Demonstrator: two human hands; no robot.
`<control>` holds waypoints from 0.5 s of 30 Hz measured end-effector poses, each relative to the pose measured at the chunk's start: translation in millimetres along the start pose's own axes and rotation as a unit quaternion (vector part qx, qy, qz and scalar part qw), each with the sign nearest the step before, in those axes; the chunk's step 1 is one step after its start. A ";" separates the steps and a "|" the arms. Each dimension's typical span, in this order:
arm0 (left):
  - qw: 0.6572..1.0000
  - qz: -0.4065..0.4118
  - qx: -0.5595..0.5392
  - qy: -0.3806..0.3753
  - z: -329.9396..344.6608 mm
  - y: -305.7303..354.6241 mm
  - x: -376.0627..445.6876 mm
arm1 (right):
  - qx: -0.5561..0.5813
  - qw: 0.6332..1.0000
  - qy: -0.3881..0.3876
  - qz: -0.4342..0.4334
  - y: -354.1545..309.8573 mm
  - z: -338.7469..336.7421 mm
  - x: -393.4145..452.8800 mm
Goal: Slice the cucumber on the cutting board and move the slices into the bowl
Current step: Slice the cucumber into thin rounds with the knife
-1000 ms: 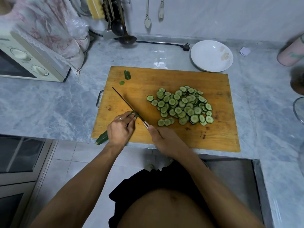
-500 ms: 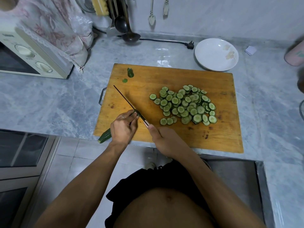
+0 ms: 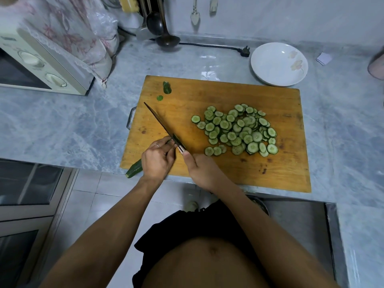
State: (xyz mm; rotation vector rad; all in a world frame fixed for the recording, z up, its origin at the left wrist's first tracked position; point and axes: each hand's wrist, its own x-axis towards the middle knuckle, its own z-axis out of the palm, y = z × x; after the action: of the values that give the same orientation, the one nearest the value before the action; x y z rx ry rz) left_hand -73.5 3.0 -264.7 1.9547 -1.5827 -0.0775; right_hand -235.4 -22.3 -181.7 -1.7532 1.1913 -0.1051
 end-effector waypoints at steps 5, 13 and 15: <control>1.000 -0.011 -0.014 0.002 2.0 -1.9 -0.5 | 0.014 1.000 0.012 0.009 4.2 -8.3 1.3; 0.999 -0.023 -0.046 -0.002 -0.6 -3.2 -0.3 | 0.012 0.999 0.045 0.016 17.1 -35.3 -13.7; 0.998 -0.029 -0.049 -0.008 -0.6 -4.2 0.1 | 0.010 0.999 0.049 0.005 15.6 -32.7 -18.9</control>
State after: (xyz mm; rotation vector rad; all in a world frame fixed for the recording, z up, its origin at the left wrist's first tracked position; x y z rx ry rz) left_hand -69.6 3.6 -266.2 1.9272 -1.5043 -0.1921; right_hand -273.1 -30.4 -168.4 -1.7411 1.2656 -0.1979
